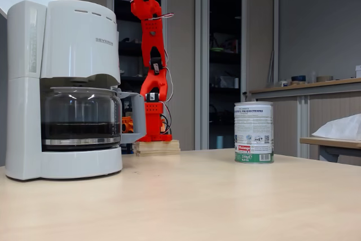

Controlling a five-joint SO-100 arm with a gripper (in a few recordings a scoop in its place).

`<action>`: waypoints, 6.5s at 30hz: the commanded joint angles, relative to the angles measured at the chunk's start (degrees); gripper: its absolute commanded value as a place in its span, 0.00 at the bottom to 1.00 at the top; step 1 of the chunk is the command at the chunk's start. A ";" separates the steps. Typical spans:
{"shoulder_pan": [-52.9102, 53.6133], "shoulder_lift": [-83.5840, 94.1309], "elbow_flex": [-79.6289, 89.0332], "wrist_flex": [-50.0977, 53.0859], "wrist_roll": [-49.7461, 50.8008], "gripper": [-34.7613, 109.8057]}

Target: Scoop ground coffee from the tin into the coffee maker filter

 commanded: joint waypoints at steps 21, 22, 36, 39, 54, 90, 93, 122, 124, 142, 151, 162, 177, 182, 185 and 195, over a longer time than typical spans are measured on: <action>11.34 3.87 6.06 0.62 11.51 0.24; 11.51 4.22 5.98 0.97 12.74 0.24; 11.51 3.96 4.22 -1.85 30.15 0.24; 12.13 4.31 7.21 -5.27 34.63 0.24; 11.51 4.57 12.74 -12.48 56.43 0.24; 13.45 20.39 36.30 -28.30 88.33 0.24; 13.62 20.21 35.77 -28.65 91.67 0.24; 19.34 26.54 47.46 -48.96 123.31 0.24; 19.69 26.54 48.08 -50.80 125.95 0.24; 24.26 22.59 52.29 -71.46 158.38 0.24; 25.22 20.65 49.57 -74.36 173.76 0.24; 24.70 19.78 43.77 -72.42 175.69 0.24; 6.68 21.97 27.77 -50.10 89.56 0.24; -2.99 24.96 25.22 -37.88 67.59 0.24; -10.02 27.51 26.37 -32.70 57.92 0.24; -37.44 39.37 33.31 -10.55 34.37 0.24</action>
